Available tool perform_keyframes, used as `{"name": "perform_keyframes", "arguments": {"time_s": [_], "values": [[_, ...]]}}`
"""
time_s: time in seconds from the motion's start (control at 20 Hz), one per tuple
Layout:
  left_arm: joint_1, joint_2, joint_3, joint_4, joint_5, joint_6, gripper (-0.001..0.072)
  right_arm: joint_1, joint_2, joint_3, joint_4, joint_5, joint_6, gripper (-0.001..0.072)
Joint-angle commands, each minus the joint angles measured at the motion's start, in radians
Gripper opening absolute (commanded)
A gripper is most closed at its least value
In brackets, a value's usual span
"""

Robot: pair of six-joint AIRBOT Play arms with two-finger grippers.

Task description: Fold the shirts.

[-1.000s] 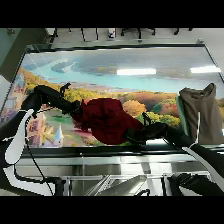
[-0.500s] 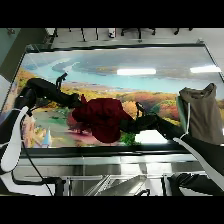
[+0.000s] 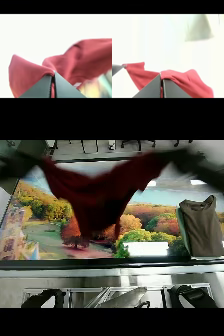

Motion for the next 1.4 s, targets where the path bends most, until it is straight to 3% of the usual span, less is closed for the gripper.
{"name": "perform_keyframes", "arguments": {"time_s": [0.0,0.3,0.45,0.6,0.8,1.0,1.2,1.25,1.3,1.35], "values": [[0.002,0.172,0.230,0.012,-0.169,-0.009,0.0017,-0.071,0.132,0.349,-0.112,-0.041,-0.035,0.0015],[0.002,0.306,0.126,0.064,-0.349,-0.018,0.0016,-0.071,0.120,0.424,-0.153,-0.098,-0.020,0.0015],[0.002,0.251,-0.002,0.063,-0.312,-0.019,0.0016,-0.071,0.011,0.423,-0.183,-0.241,0.025,0.0015],[0.002,0.093,-0.124,0.060,-0.284,-0.019,0.0016,-0.070,-0.147,0.388,-0.227,-0.369,0.082,0.0015],[-0.031,-0.216,-0.201,0.061,-0.302,-0.053,0.0016,-0.070,-0.378,0.267,-0.385,-0.376,0.138,0.0015],[-0.120,-0.543,-0.100,0.060,-0.327,-0.054,0.0016,-0.077,-0.653,0.225,-0.528,-0.339,0.201,0.0015],[-0.163,-0.768,0.027,0.061,-0.261,-0.074,0.0019,-0.087,-0.826,0.225,-0.532,-0.335,0.200,0.0015],[-0.160,-0.803,0.056,0.061,-0.222,-0.089,0.0209,-0.091,-0.846,0.225,-0.534,-0.335,0.196,0.0015],[-0.145,-0.829,0.086,0.061,-0.172,-0.109,0.0589,-0.098,-0.861,0.225,-0.539,-0.335,0.189,0.0015],[-0.124,-0.842,0.109,0.061,-0.124,-0.153,0.0695,-0.107,-0.868,0.225,-0.552,-0.335,0.189,0.0015]]}}
